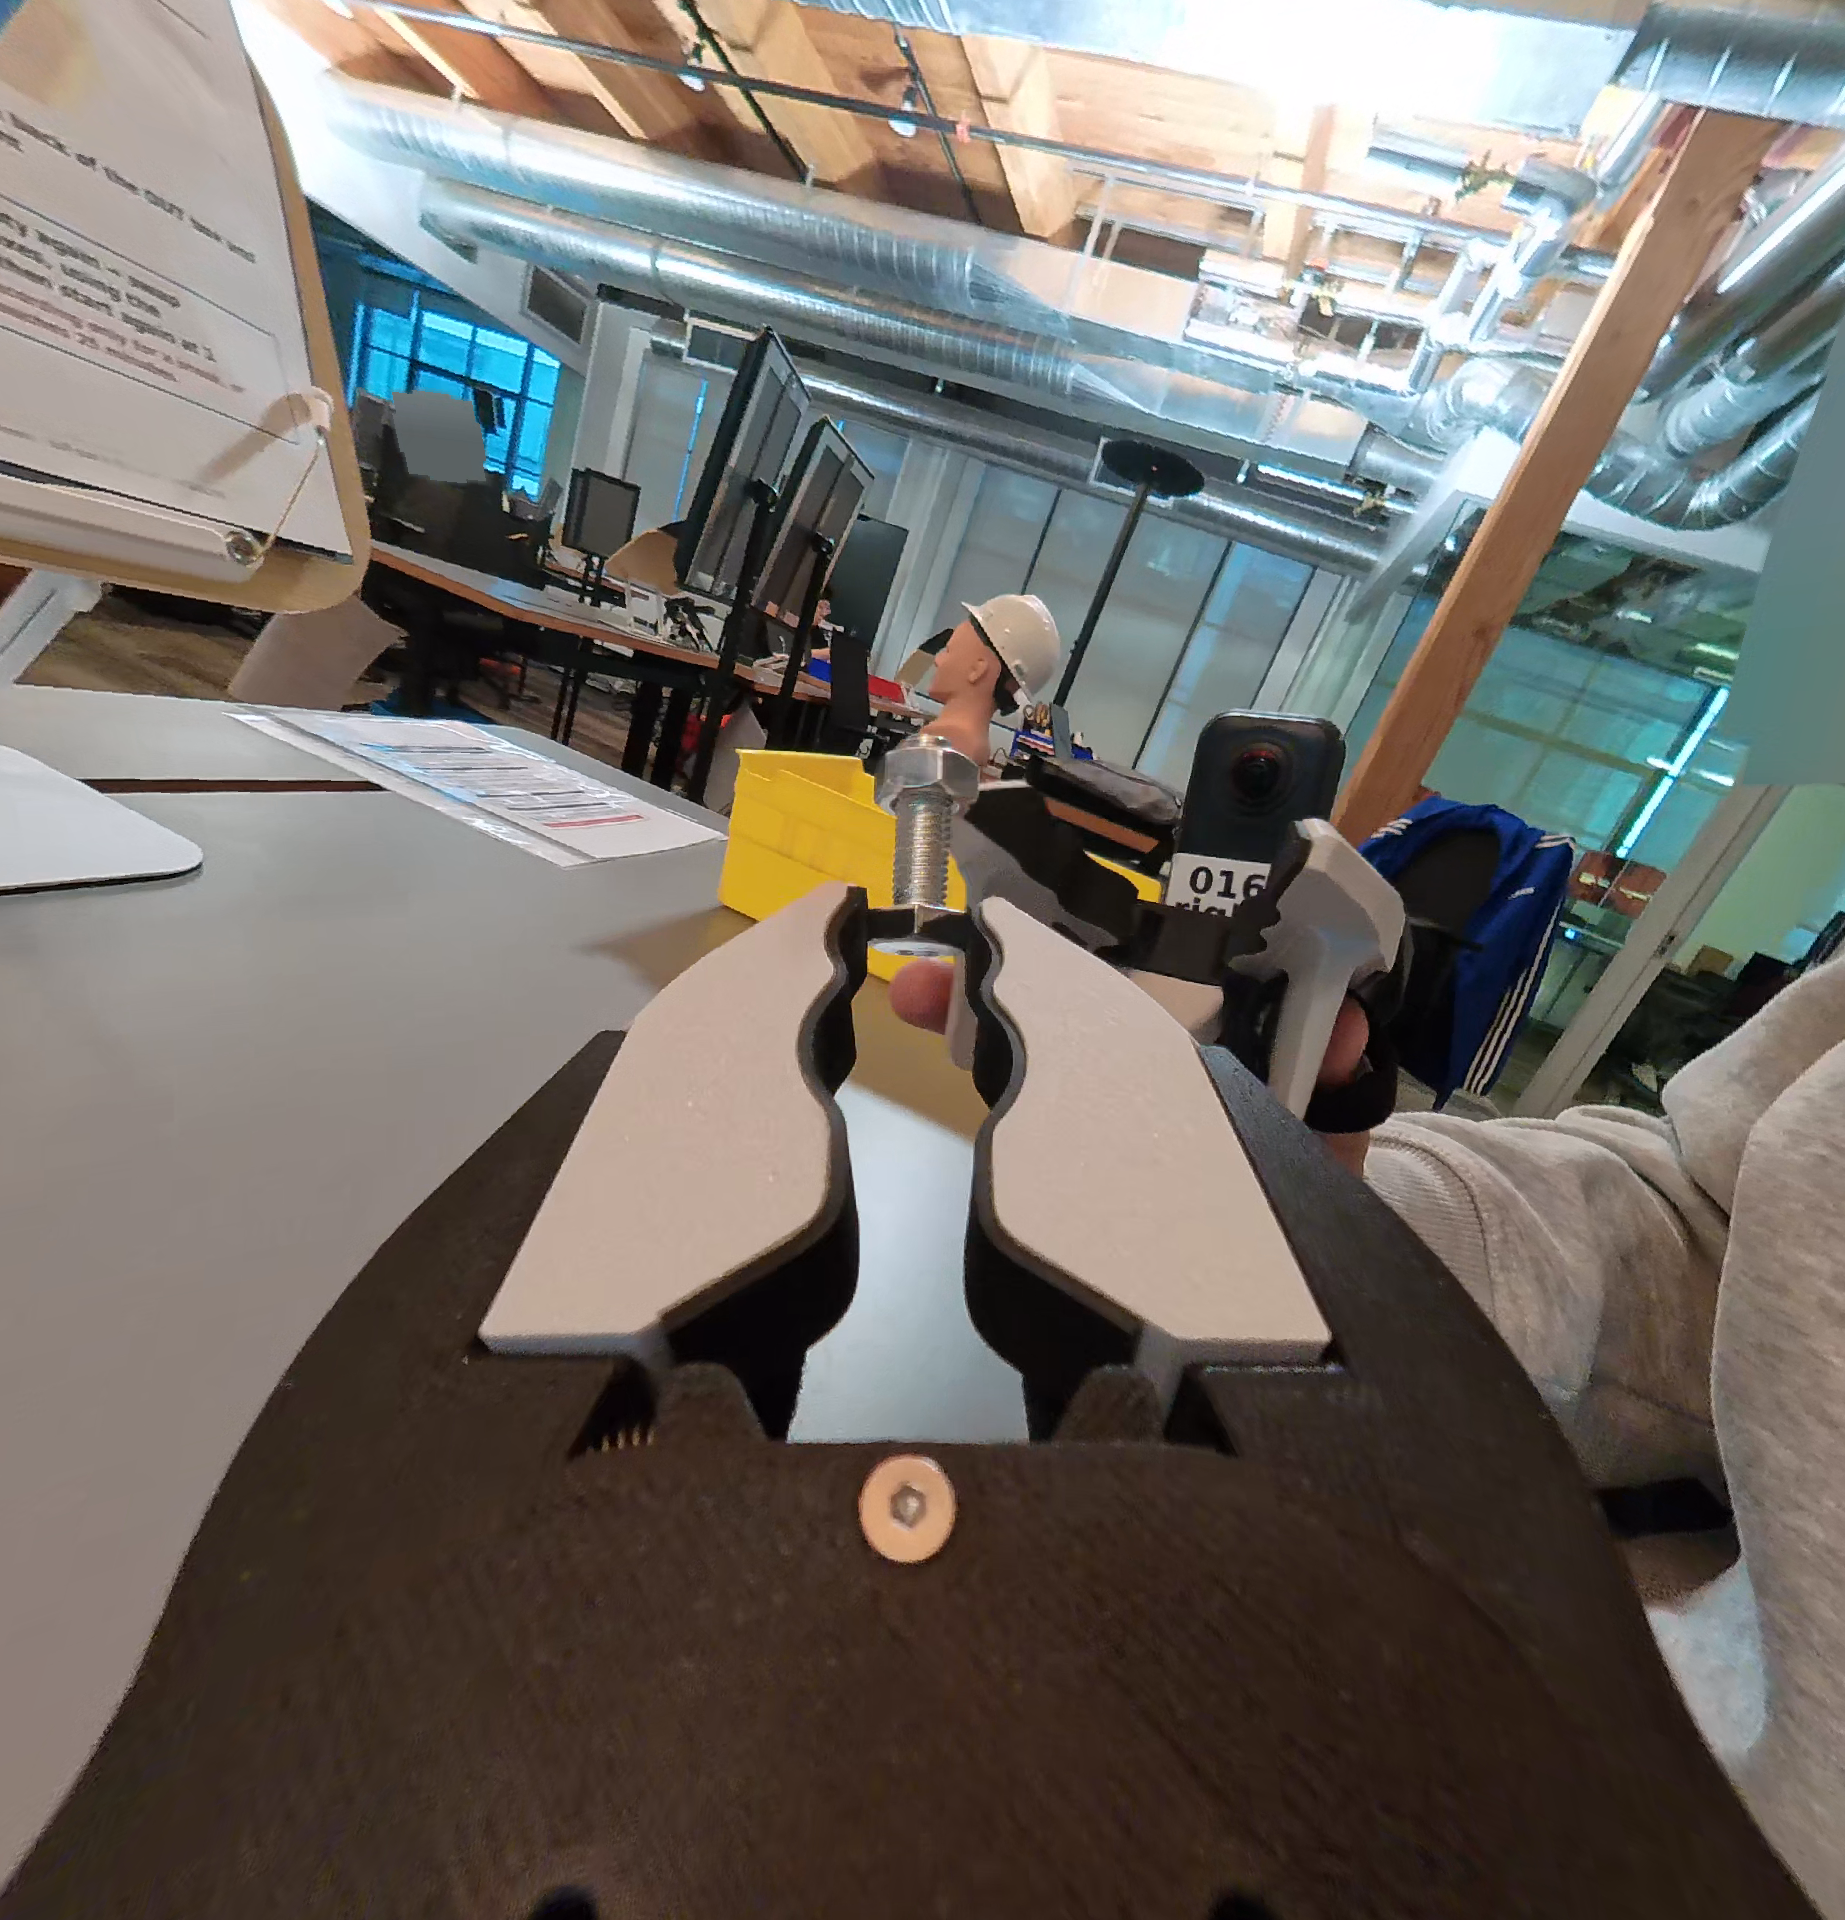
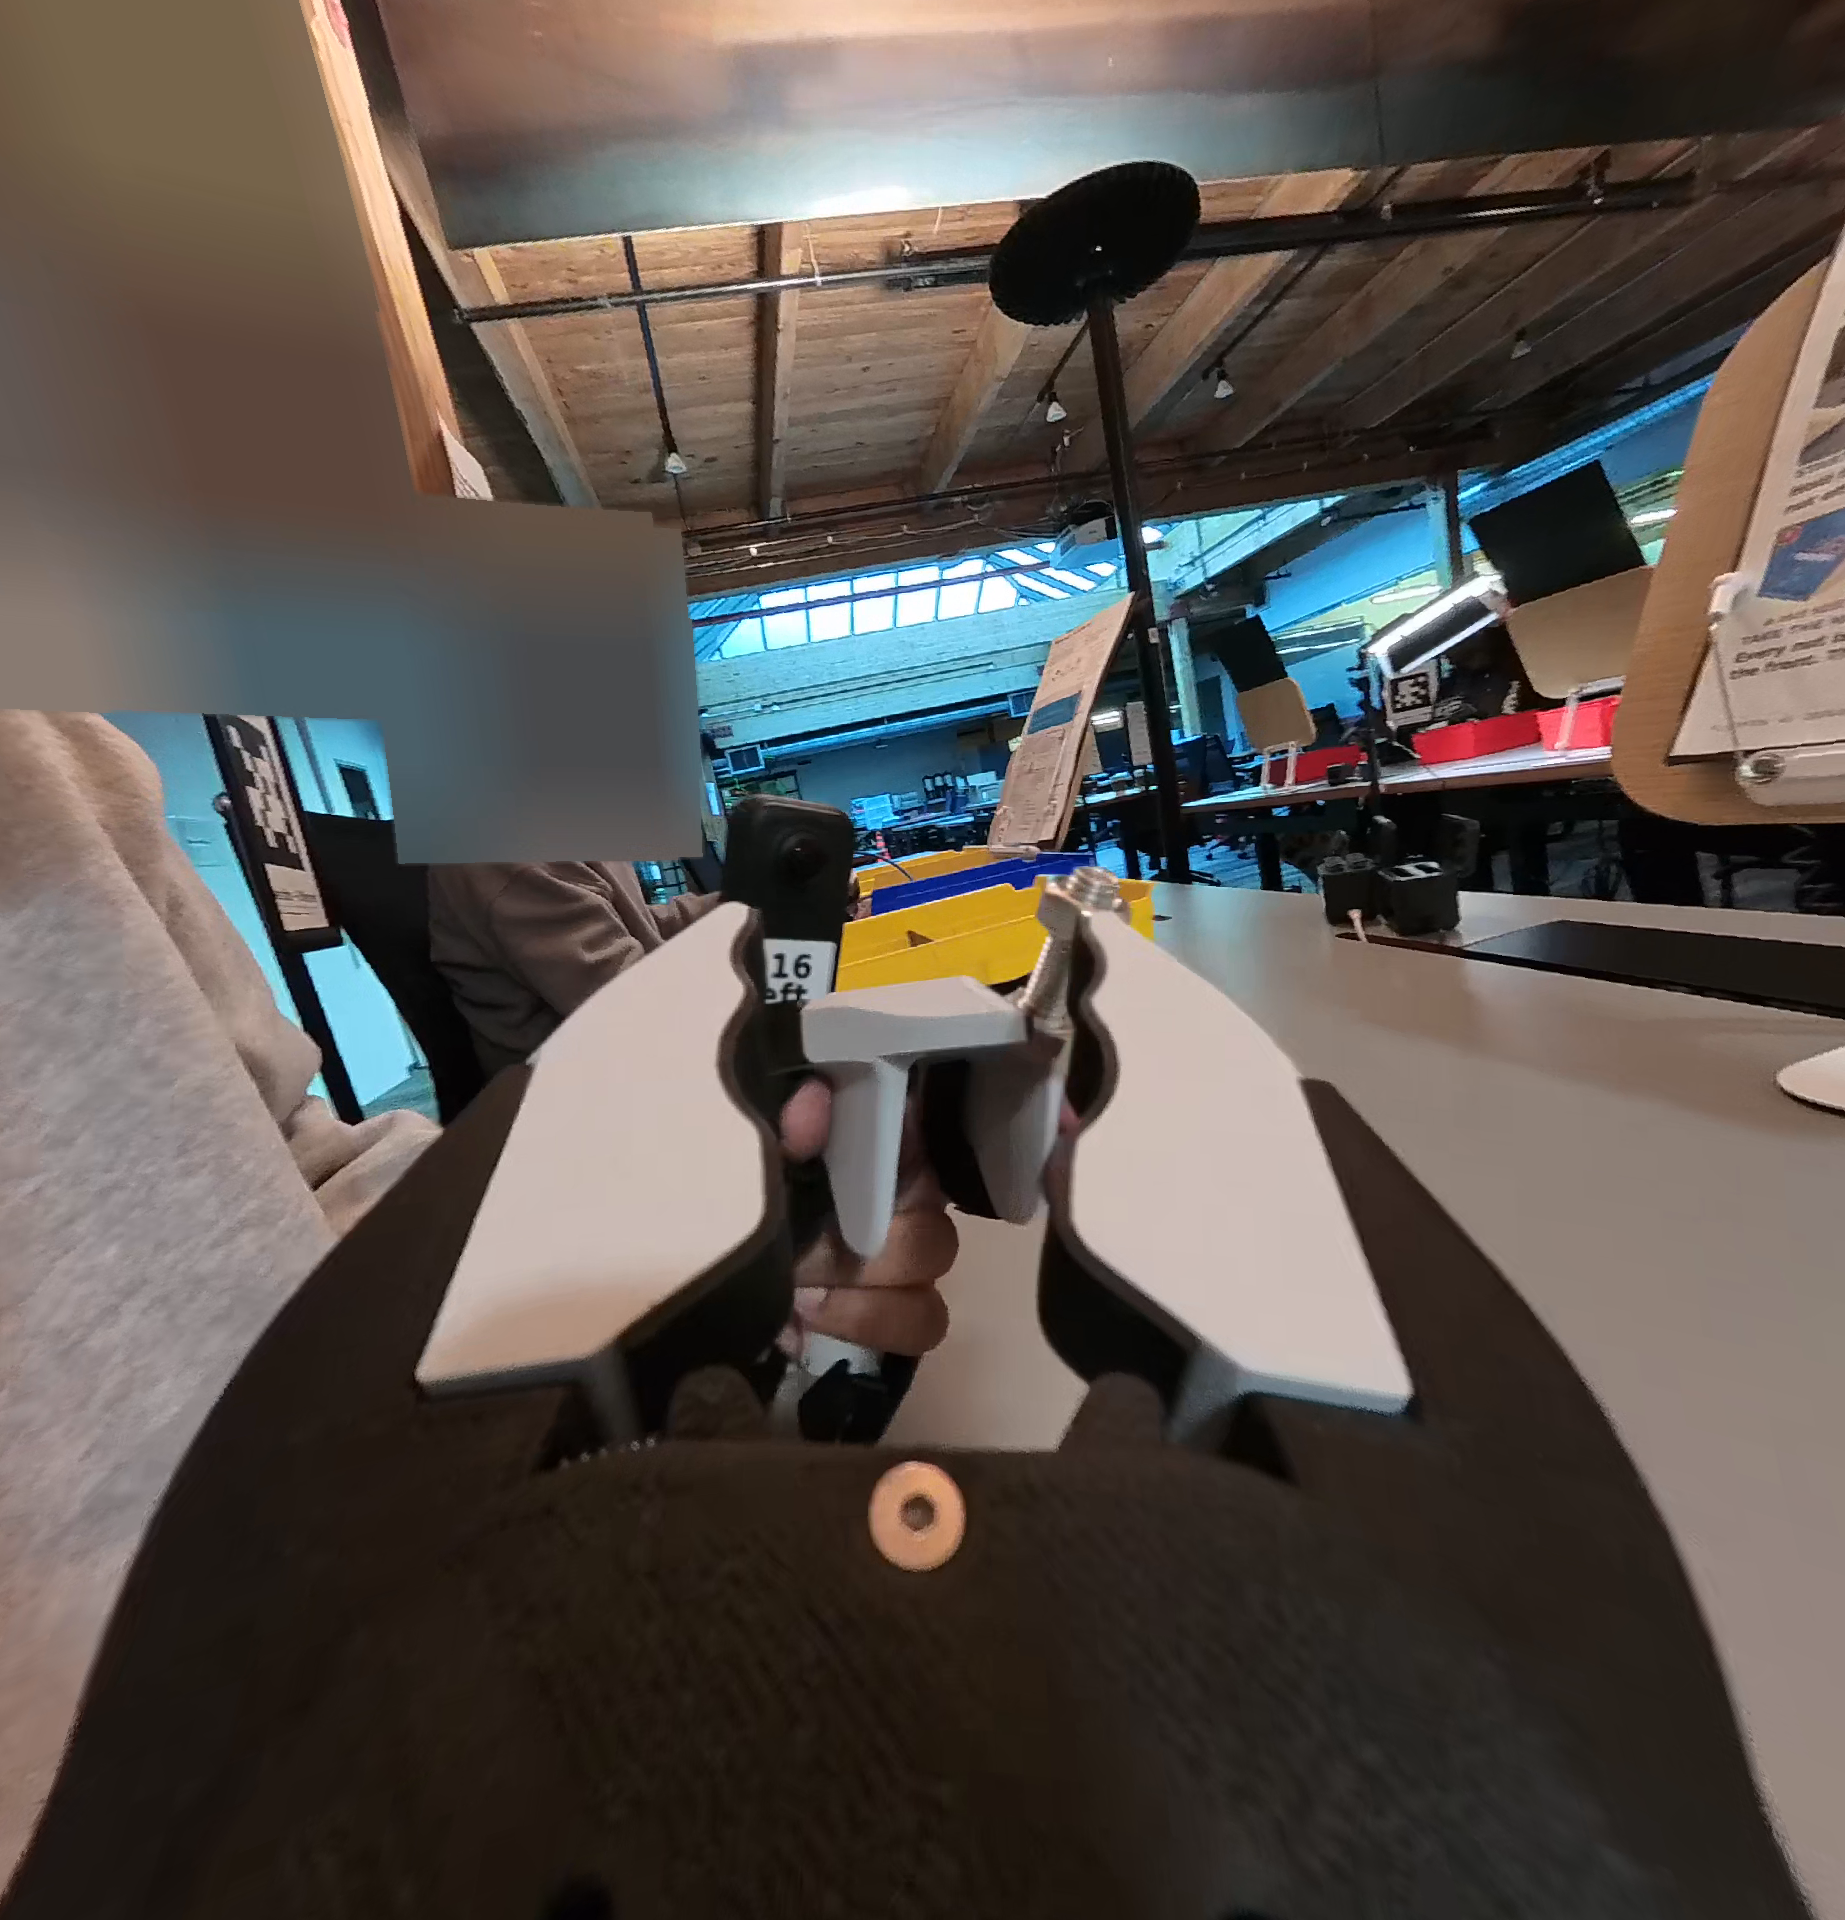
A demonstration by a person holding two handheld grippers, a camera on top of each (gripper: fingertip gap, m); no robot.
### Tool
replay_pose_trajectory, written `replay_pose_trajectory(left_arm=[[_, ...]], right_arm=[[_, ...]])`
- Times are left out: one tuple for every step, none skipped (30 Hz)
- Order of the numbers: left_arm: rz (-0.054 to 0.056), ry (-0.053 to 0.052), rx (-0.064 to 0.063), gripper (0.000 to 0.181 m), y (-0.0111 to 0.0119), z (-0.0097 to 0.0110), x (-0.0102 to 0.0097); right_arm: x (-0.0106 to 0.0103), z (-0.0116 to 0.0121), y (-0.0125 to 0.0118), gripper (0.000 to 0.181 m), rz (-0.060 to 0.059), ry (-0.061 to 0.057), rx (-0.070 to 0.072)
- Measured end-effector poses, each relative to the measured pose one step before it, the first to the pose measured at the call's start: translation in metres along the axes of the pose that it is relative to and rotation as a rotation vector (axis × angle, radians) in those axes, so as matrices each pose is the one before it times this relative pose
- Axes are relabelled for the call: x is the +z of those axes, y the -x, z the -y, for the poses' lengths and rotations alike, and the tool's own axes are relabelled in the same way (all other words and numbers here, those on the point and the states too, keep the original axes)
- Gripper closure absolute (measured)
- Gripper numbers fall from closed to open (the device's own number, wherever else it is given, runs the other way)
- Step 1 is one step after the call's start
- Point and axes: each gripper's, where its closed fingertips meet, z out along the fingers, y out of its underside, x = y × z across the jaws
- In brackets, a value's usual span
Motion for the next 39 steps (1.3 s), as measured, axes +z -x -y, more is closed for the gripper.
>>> replay_pose_trajectory(left_arm=[[0.0009,-0.0025,-0.0069,0.162,0.0008,0.00022,-0.00029],[-0.0001,-0.0006,-0.0045,0.162,0.00042,0.00009,-0.00015],[-0.0002,-0.0003,-0.0009,0.162,-0.00002,0.00008,-0.00004],[-0.0019,0.0003,0.0017,0.162,-0.00057,-0.00004,0.00016],[-0.0032,0.0028,0.0026,0.162,-0.00089,-0.00043,0.00034],[-0.0033,0.0046,0.0035,0.162,-0.00092,-0.00086,0.00047],[-0.0028,0.0051,0.0038,0.162,-0.00086,-0.00105,0.00048],[-0.0021,0.0054,0.004,0.162,-0.00072,-0.00098,0.00055],[-0.0016,0.0044,0.0036,0.162,-0.00046,-0.00082,0.0004],[-0.0019,0.0028,0.0022,0.162,-0.00055,-0.00053,0.00031],[-0.0022,0.0017,0.0004,0.162,-0.0005,-0.00038,0.00015],[-0.0012,0.001,-0.0006,0.162,-0.00019,-0.00016,0.00007],[-0.0001,0.0,-0.0006,0.162,0.00002,0.0,0.00006],[0.0006,0.0001,-0.0013,0.162,0.00015,-0.00006,-0.00003],[0.0014,0.0003,-0.002,0.162,0.00051,-0.00008,-0.00007],[-0.0001,-0.0001,-0.0017,0.162,0.00022,0.00005,-0.00009],[-0.0014,-0.0005,-0.0019,0.162,-0.00009,0.00007,-0.00005],[-0.0005,-0.001,0.0003,0.162,-0.00028,0.00016,0.00002],[0.0021,-0.0008,0.0029,0.162,0.00001,0.00015,0.00011],[0.0013,0.0021,0.0022,0.162,-0.00008,-0.00039,0.00015],[-0.0025,0.0037,-0.0011,0.162,-0.00038,-0.00072,0.00034],[-0.0014,0.0036,-0.0031,0.162,-0.00025,-0.00069,0.00048],[-0.0012,0.0033,-0.0033,0.162,-0.00032,-0.00101,0.00051],[-0.0037,0.0046,-0.0042,0.162,-0.00084,-0.0014,0.00075],[-0.0022,0.0052,-0.0021,0.162,-0.00081,-0.00161,0.00079],[0.0011,0.0027,0.0014,0.162,-0.00055,-0.00119,0.00081],[-0.0008,0.0062,0.0008,0.162,-0.00092,-0.00141,0.0009],[-0.0019,0.0095,0.0017,0.162,-0.00079,-0.00155,0.00069],[0.0047,0.0029,0.0071,0.162,0.00003,-0.00064,0.00028],[0.0041,0.0006,0.0076,0.162,-0.00002,-0.00016,0.00011],[-0.0009,0.0067,0.0026,0.162,-0.00031,-0.0008,0.00021],[-0.0026,0.0095,0.0003,0.163,-0.00025,-0.00132,0.00044],[0.0015,0.0068,0.0041,0.162,0.00006,-0.00129,0.00035],[0.0004,0.0061,0.0055,0.162,-0.00021,-0.00117,0.0005],[-0.001,0.0089,0.0061,0.162,-0.00057,-0.00152,0.00053],[0.0081,0.0002,0.0124,0.162,0.00019,-0.00009,0.00026],[0.0083,-0.0062,0.0133,0.162,0.00025,0.00098,-0.00006],[-0.001,0.0006,0.005,0.163,-0.00065,0.00039,0.00008],[-0.0017,0.0001,0.0006,0.163,-0.00039,0.00045,0.0]], right_arm=[[-0.00029,0.00023,0.0008,0.127,0.0079,0.0024,0.0123],[-0.00032,0.00016,-0.00045,0.128,-0.0011,0.001,0.0059],[-0.00049,0.00045,-0.0016,0.128,-0.0098,-0.0019,-0.0018],[-0.00053,0.00046,-0.00208,0.127,-0.0126,-0.0035,-0.0056],[-0.00041,0.00034,-0.00203,0.126,-0.0126,-0.001,-0.0053],[-0.00024,0.00002,-0.00178,0.124,-0.0113,0.0011,-0.0051],[-0.00017,0.00015,-0.00142,0.122,-0.0085,0.0008,-0.0055],[-0.00011,-0.00005,-0.00105,0.121,-0.0072,0.0008,-0.0061],[-0.00008,-0.00026,-0.00082,0.121,-0.0063,0.0017,-0.0072],[0.00011,-0.00035,-0.0006,0.12,-0.0055,0.0017,-0.0065],[0.00009,-0.00038,-0.00036,0.12,-0.0042,0.002,-0.0055],[0.00018,-0.00036,0.00007,0.12,-0.0009,0.0025,-0.0043],[0.00027,-0.00057,0.00029,0.12,0.0008,0.0038,-0.0028],[0.00022,-0.00073,0.00041,0.12,0.0012,0.0041,-0.0028],[0.00013,-0.00047,0.00038,0.121,0.0015,0.0022,-0.0025],[0.00006,0.00008,0.00043,0.12,0.0021,-0.0008,0.0008],[0.00003,0.00031,0.00042,0.119,0.0036,-0.0029,0.0052],[-0.00019,0.00033,0.00017,0.119,0.0026,-0.0035,0.0066],[-0.0002,0.00034,-0.00006,0.119,0.0015,-0.0028,0.0049],[-0.00015,0.00021,0.0001,0.12,0.0022,-0.0017,0.0031],[-0.00006,0.00036,0.00042,0.12,0.0041,-0.0024,0.0026],[0.00008,0.00041,0.0006,0.119,0.0035,-0.002,0.0028],[0.0002,0.00042,0.00069,0.119,0.0042,-0.0023,0.003],[0.00016,0.00048,0.00111,0.118,0.0063,-0.0041,0.0043],[0.00024,0.00044,0.00089,0.118,0.0053,-0.0046,0.0047],[0.0,0.00054,0.00085,0.118,0.0042,-0.0049,0.0029],[0.00014,0.00036,0.00093,0.118,0.0048,-0.0031,0.0],[0.00022,0.00002,0.00092,0.119,0.0031,0.0009,-0.0034],[0.0003,-0.00029,0.0006,0.12,0.0013,0.0031,-0.0069],[0.00038,-0.00023,0.00088,0.119,0.0028,0.0016,-0.0082],[0.00028,-0.00033,0.00075,0.119,0.003,0.0023,-0.006],[0.00036,-0.00052,0.00067,0.119,0.0025,0.0036,-0.0031],[0.0004,-0.00063,0.00068,0.119,0.0028,0.0036,-0.0016],[0.00044,-0.00064,0.00115,0.119,0.0054,0.0028,-0.0022],[0.00059,-0.0008,0.00113,0.119,0.0051,0.0039,-0.0031],[0.00041,-0.00034,0.00031,0.119,-0.002,0.0039,-0.0076],[-0.00014,0.00028,-0.00024,0.119,-0.0057,0.0012,-0.0116],[-0.00047,0.00029,-0.00058,0.12,-0.0046,0.002,-0.0102],[-0.00089,0.00009,-0.0017,0.121,-0.0103,0.0035,-0.0086]])
